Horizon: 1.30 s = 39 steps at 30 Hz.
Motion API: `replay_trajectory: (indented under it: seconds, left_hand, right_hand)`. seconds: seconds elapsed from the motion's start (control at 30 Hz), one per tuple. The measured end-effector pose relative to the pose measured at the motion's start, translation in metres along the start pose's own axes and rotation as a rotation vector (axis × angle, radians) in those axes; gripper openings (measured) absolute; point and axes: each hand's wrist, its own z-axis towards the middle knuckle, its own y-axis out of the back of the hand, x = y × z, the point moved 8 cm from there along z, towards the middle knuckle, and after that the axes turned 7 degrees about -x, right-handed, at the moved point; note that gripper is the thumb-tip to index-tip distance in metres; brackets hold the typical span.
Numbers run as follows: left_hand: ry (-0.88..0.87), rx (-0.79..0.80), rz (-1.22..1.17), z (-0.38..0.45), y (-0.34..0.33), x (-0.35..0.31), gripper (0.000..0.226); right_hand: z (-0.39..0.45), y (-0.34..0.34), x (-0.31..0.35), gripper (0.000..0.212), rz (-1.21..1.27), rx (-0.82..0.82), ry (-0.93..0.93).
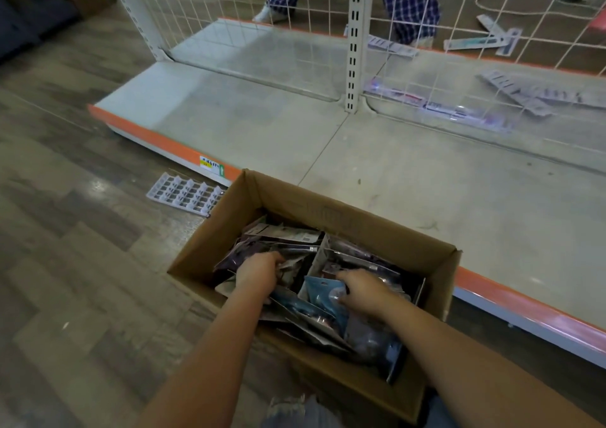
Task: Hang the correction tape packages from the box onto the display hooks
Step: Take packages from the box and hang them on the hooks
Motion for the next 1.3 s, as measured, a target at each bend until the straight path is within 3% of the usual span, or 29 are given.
replay_trajectory:
  seconds: [0.1, 0.2, 0.3, 0.4, 0.5, 0.67, 0.77, 0.93, 1.07, 1.17, 1.23, 1.3]
  left_hand:
    - [-0.065, -0.191, -0.069, -0.007, 0.017, -0.005, 0.026]
    - [-0.102, -0.223, -0.310, -0.017, 0.029, -0.009, 0.010]
    - [-0.063, -0.249, -0.754, -0.027, 0.046, -0.005, 0.007]
    - [0.111, -0.211, -1.364, -0.032, 0.046, 0.005, 0.007]
    - [0.157, -0.195, -1.599, -0.031, 0.047, 0.007, 0.015]
    - [0.035, -0.156, -1.343, -0.028, 0.044, -0.007, 0.014]
    - [0.060, -0.142, -1.303, -0.025, 0.034, -0.010, 0.010]
    - [0.068, -0.072, -1.233, -0.019, 0.011, -0.017, 0.020]
    - [0.074, -0.050, -1.214, -0.014, 0.008, -0.018, 0.036]
    - [0.046, -0.035, -1.140, -0.012, 0.006, -0.019, 0.046]
    - [0.055, -0.032, -1.136, -0.011, 0.003, -0.017, 0.047]
    - [0.058, -0.032, -1.142, -0.011, 0.004, -0.017, 0.047]
  right_hand:
    - [-0.003, 0.007, -0.001, 0.011, 0.070, -0.028, -0.012]
    - [-0.005, 0.023, -0.006, 0.021, 0.303, -0.088, -0.090]
    - [-0.008, 0.031, -0.014, 0.006, 0.678, -0.128, -0.211]
    - [-0.009, 0.042, -0.019, 0.015, 0.883, -0.213, -0.282]
    - [-0.012, 0.054, -0.020, 0.017, 0.932, -0.271, -0.277]
    - [-0.021, 0.067, -0.024, 0.015, 0.942, -0.341, -0.262]
    - [-0.024, 0.068, -0.028, 0.014, 0.934, -0.379, -0.293]
    - [-0.023, 0.047, -0.030, 0.017, 0.744, -0.286, -0.345]
    - [-0.020, 0.033, -0.032, 0.023, 0.743, -0.206, -0.426]
    - [-0.018, 0.027, -0.031, 0.046, 0.579, -0.107, -0.405]
    - [-0.020, 0.028, -0.033, 0.054, 0.436, -0.109, -0.408]
    - [-0.020, 0.032, -0.032, 0.050, 0.443, -0.150, -0.398]
